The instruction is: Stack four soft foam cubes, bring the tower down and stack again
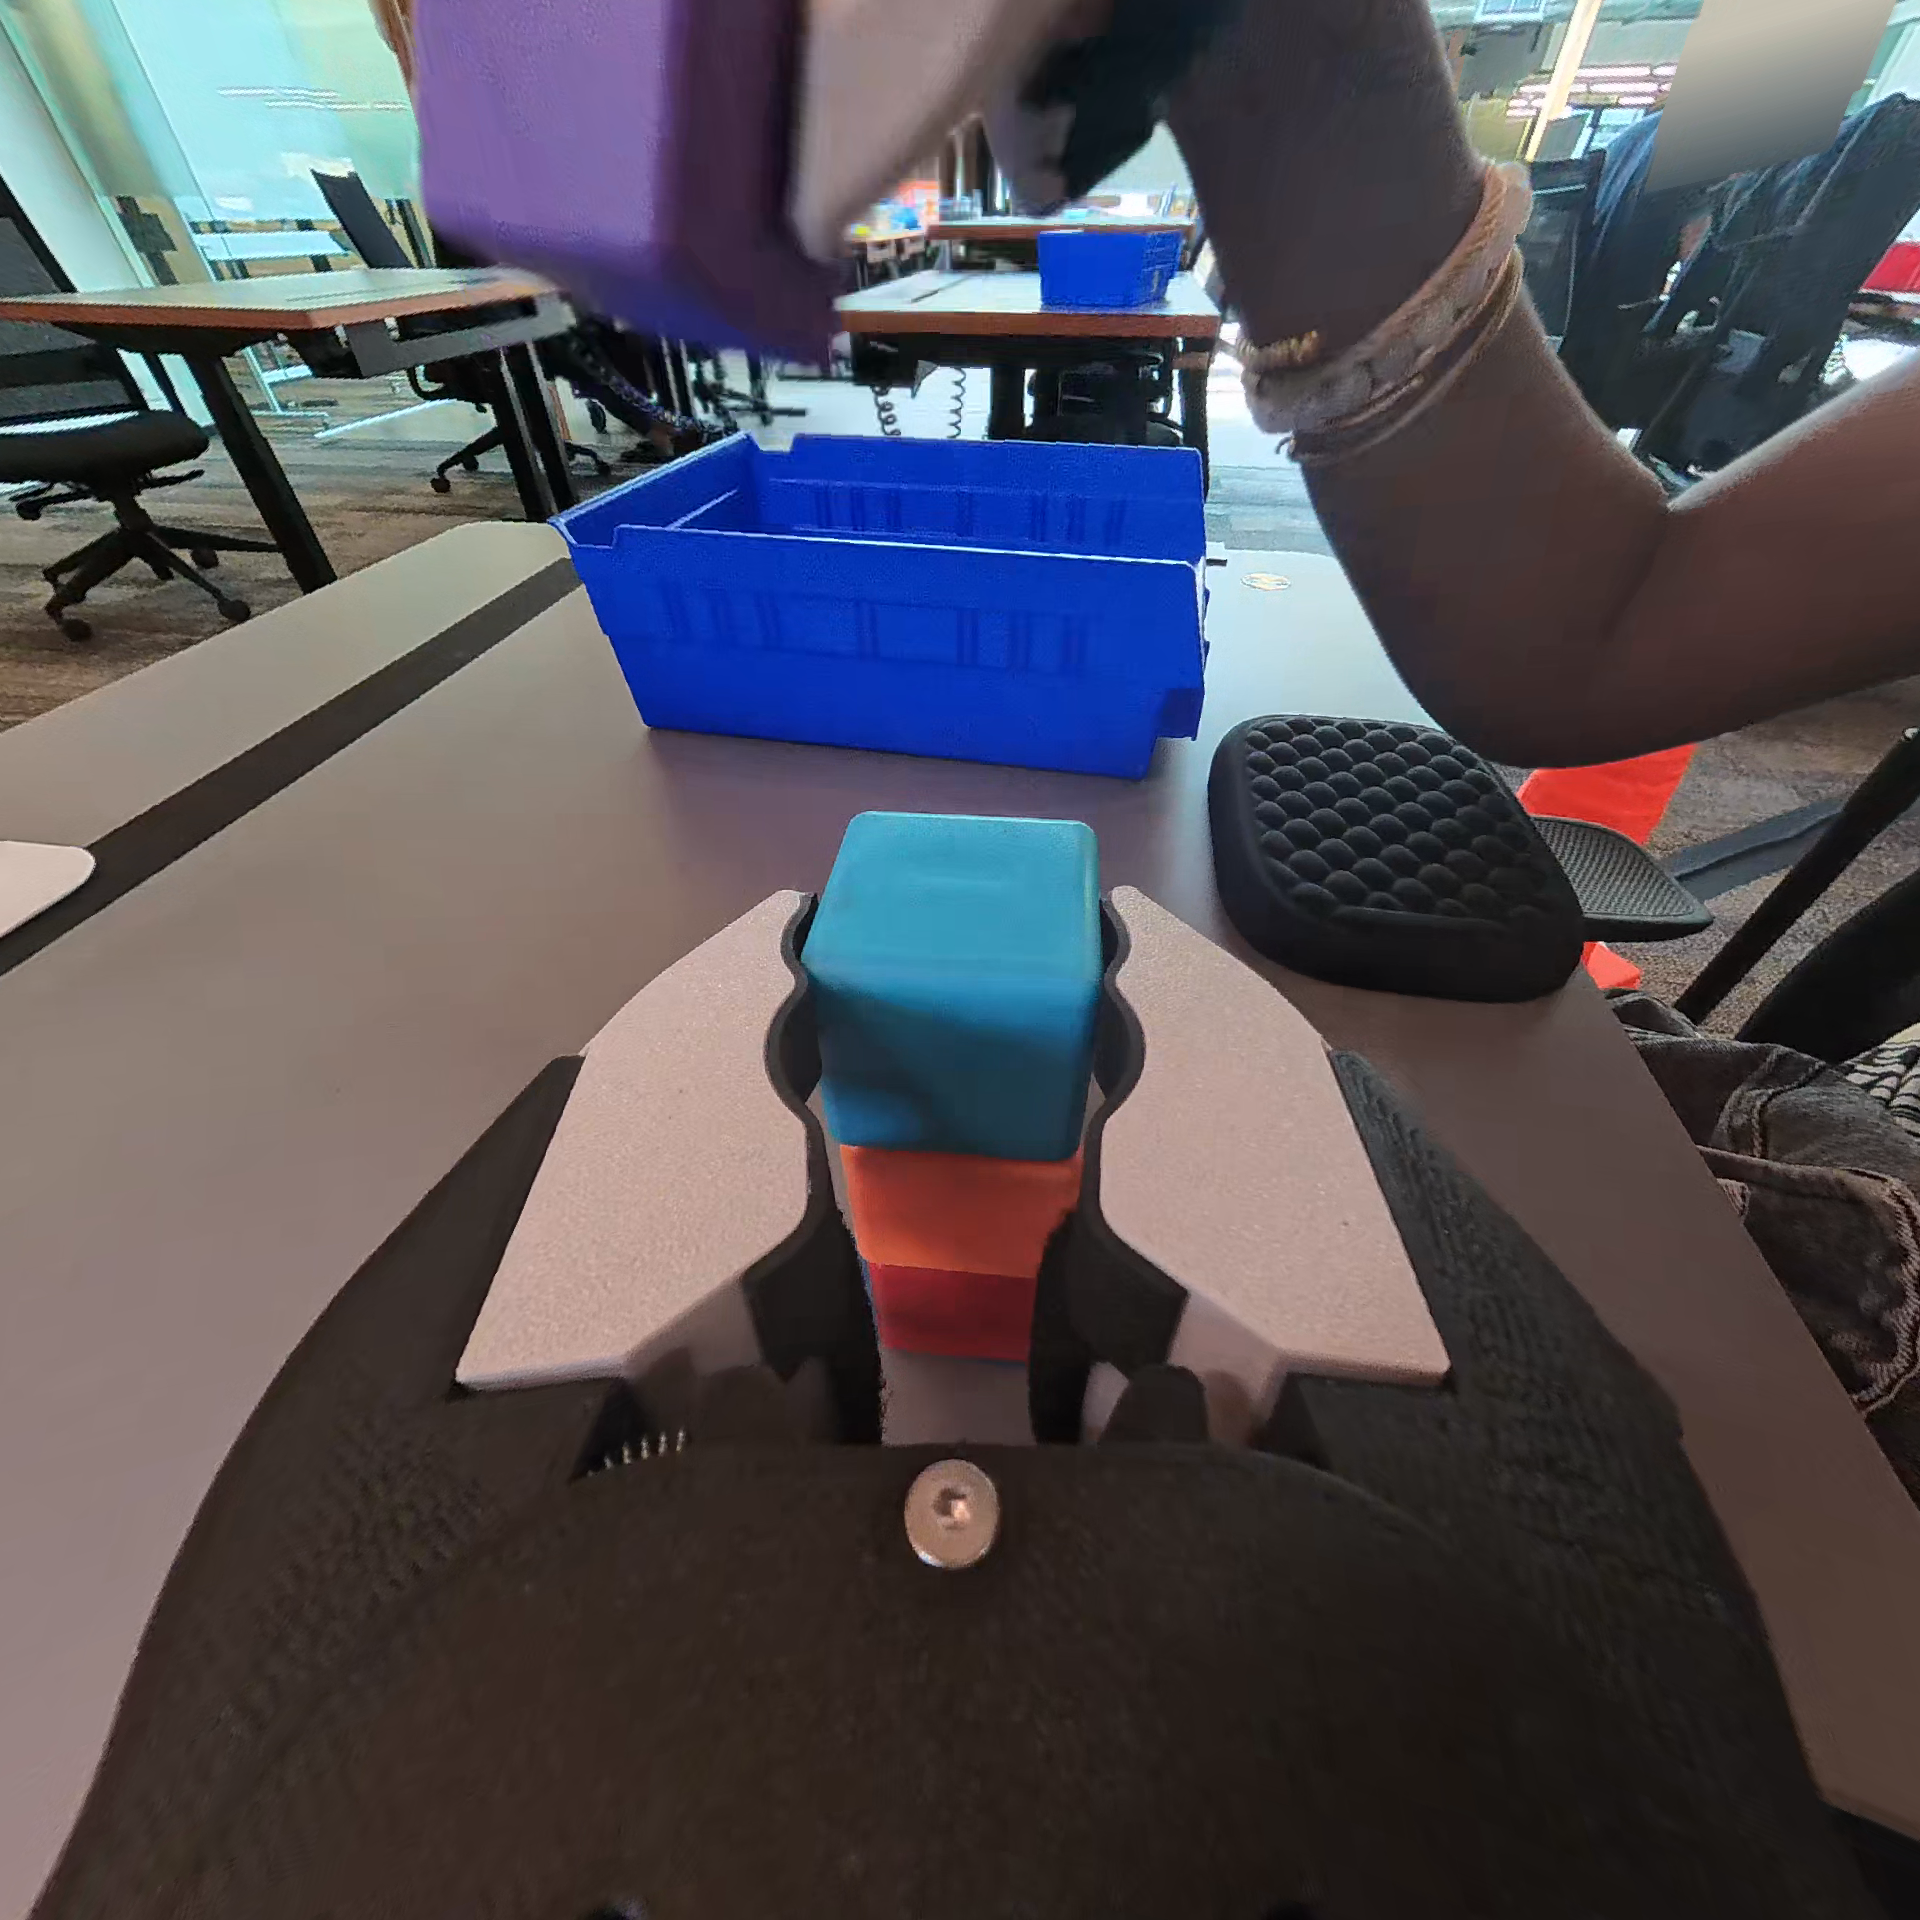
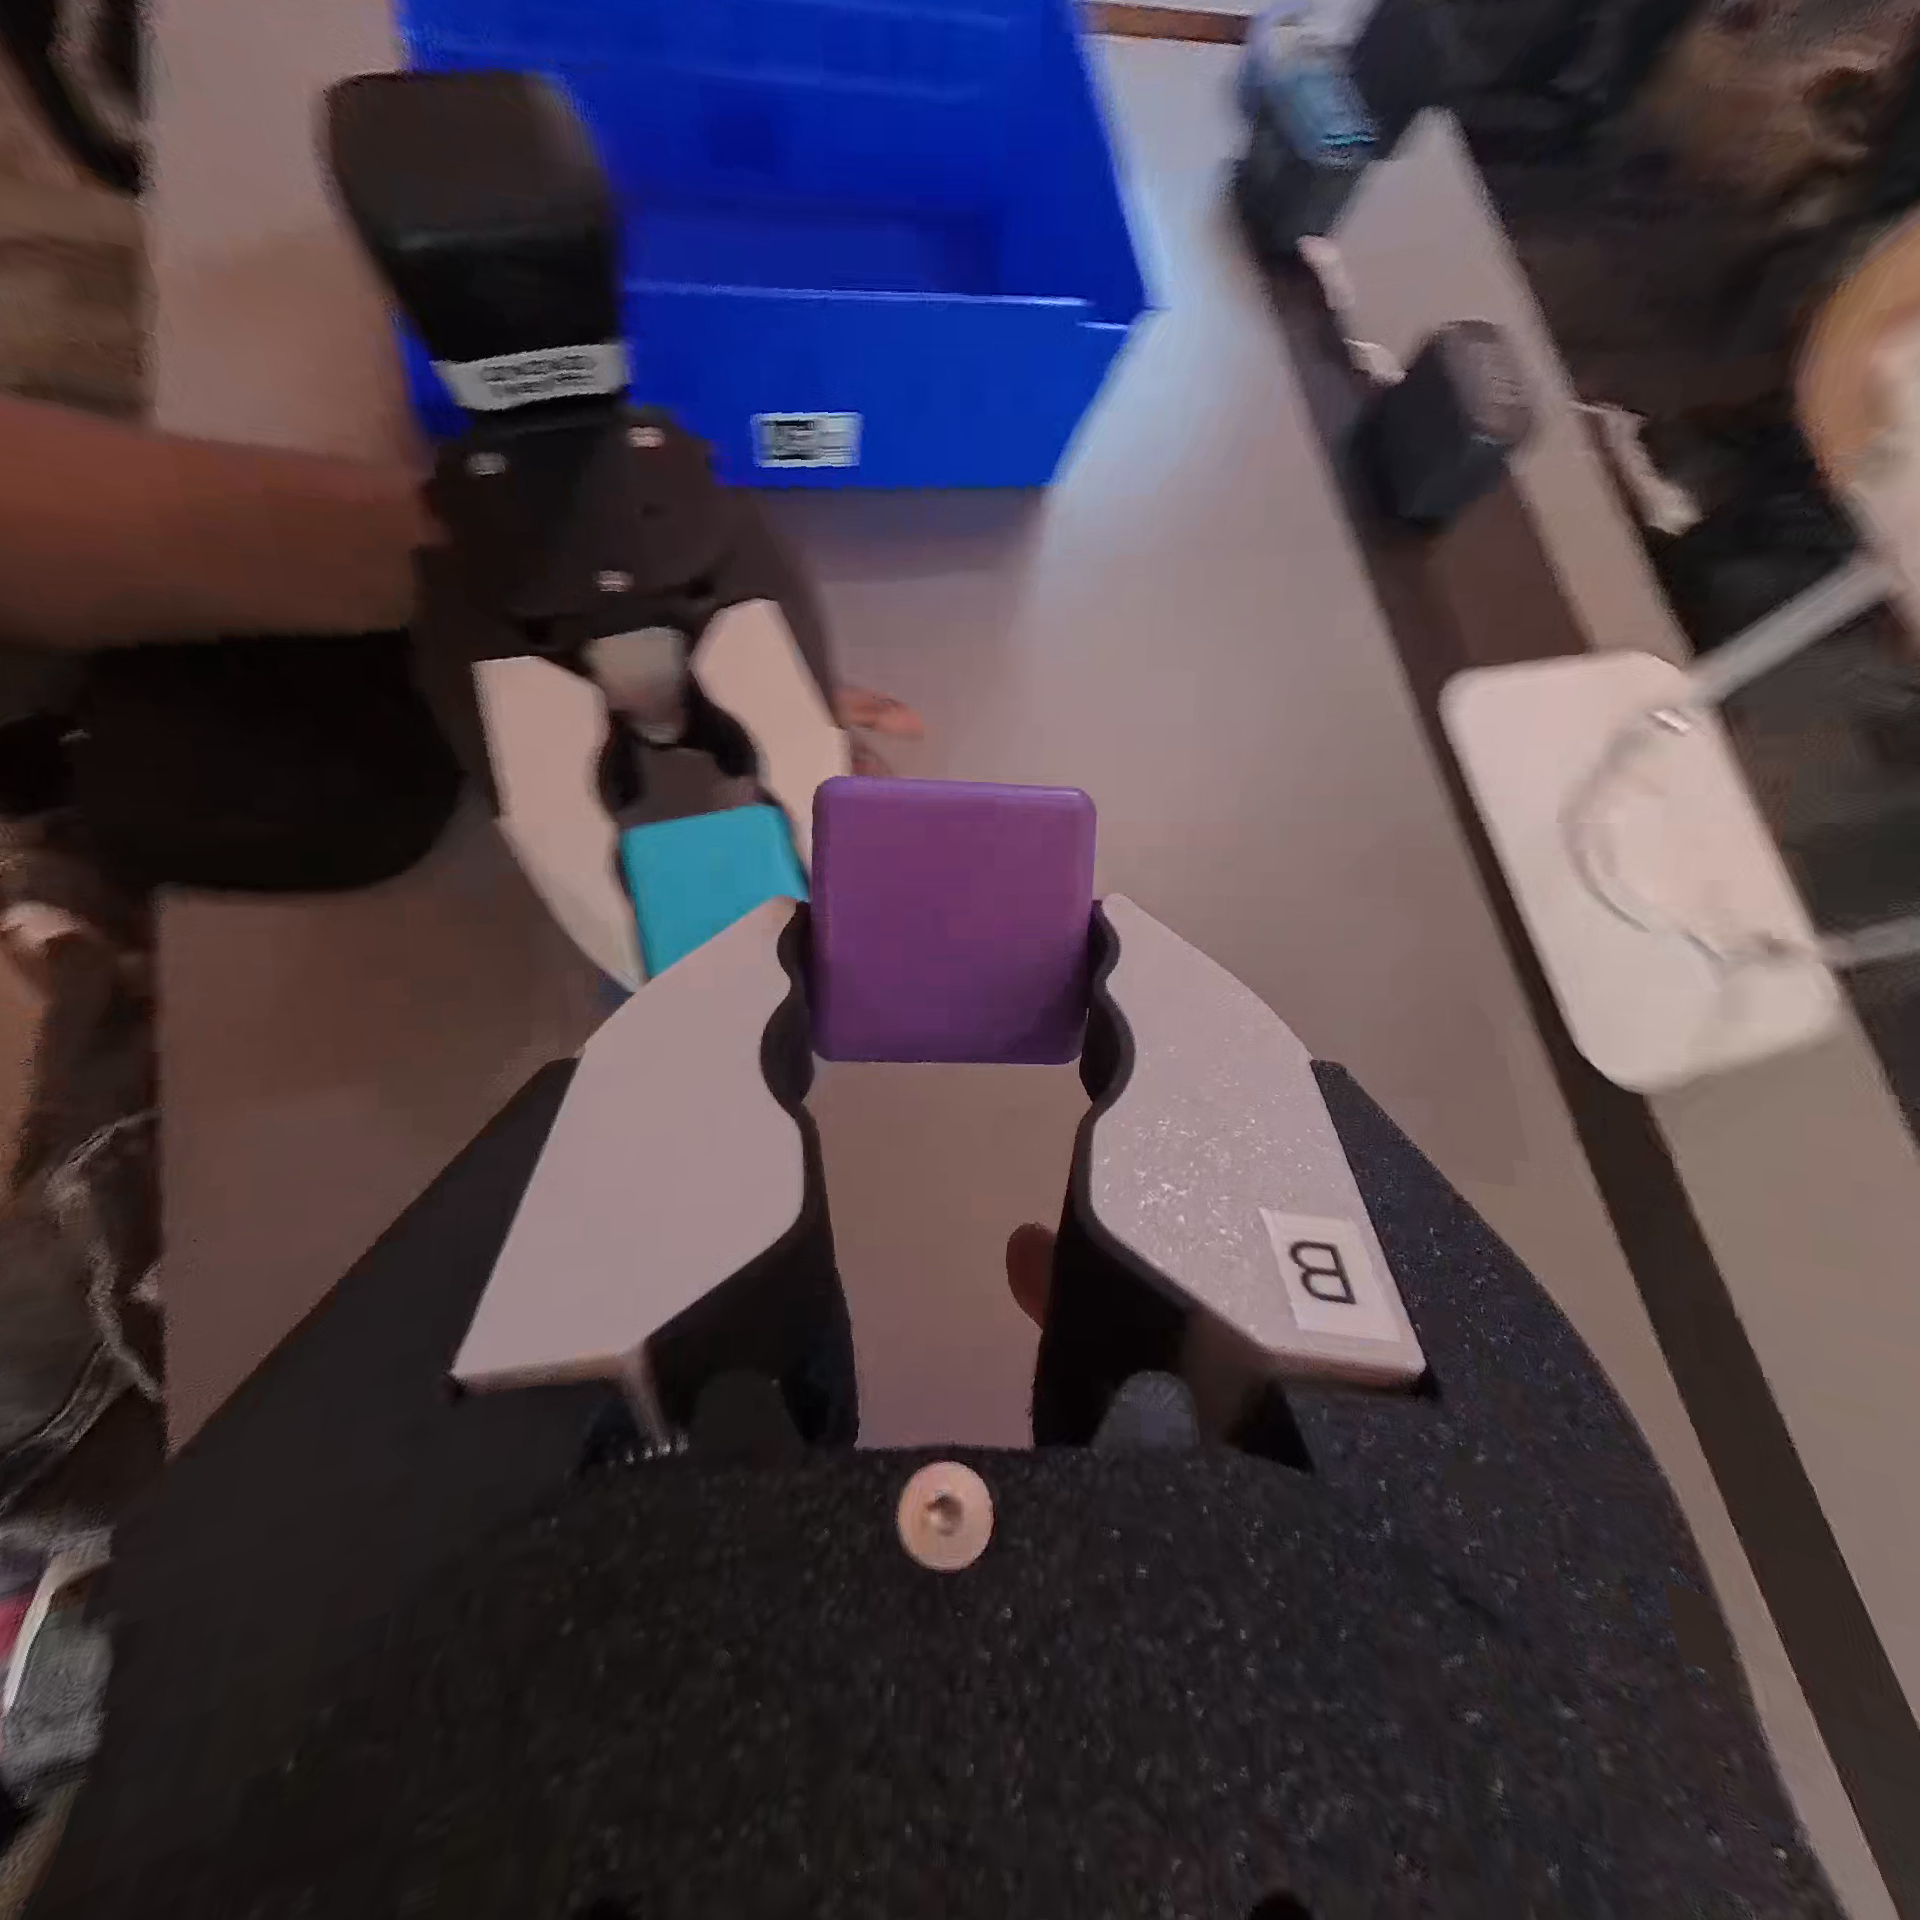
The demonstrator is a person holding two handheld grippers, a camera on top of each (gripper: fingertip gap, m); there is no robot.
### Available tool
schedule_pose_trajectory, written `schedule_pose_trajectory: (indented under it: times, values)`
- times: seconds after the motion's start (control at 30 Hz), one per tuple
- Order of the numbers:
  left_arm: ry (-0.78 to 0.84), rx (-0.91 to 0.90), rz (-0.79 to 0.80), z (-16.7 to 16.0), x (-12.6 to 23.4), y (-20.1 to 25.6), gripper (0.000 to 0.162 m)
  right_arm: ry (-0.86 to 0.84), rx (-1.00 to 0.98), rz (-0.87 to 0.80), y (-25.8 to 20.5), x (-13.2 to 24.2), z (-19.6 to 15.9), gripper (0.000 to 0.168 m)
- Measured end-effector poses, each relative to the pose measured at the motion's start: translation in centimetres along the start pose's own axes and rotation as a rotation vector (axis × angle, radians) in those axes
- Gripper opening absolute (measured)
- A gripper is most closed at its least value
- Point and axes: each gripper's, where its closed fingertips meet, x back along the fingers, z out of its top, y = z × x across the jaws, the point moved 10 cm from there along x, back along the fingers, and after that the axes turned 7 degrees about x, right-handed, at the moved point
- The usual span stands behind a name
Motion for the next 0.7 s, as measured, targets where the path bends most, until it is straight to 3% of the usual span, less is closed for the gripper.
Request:
schedule_pose_trajectory:
  times: [0.13,0.23,0.43,0.7]
  values:
    - [0.005,0.0,-0.002,0.0,0.0,0.0,0.05,-0.17,-0.293,-0.418,4.6,5.0,-5.3,0.049]
    - [0.007,-0.001,-0.004,0.0,0.0,0.0,0.05,-0.32,-0.526,-0.58,7.2,6.6,-11.4,0.049]
    - [0.008,0.0,-0.003,-0.1,0.0,0.0,0.05,-0.481,-0.794,-0.589,9.7,4.2,-21.6,0.05]
    - [0.007,-0.007,0.0,-0.1,0.0,0.0,0.05,-0.61,-0.909,-0.531,10.1,1.7,-27.7,0.05]
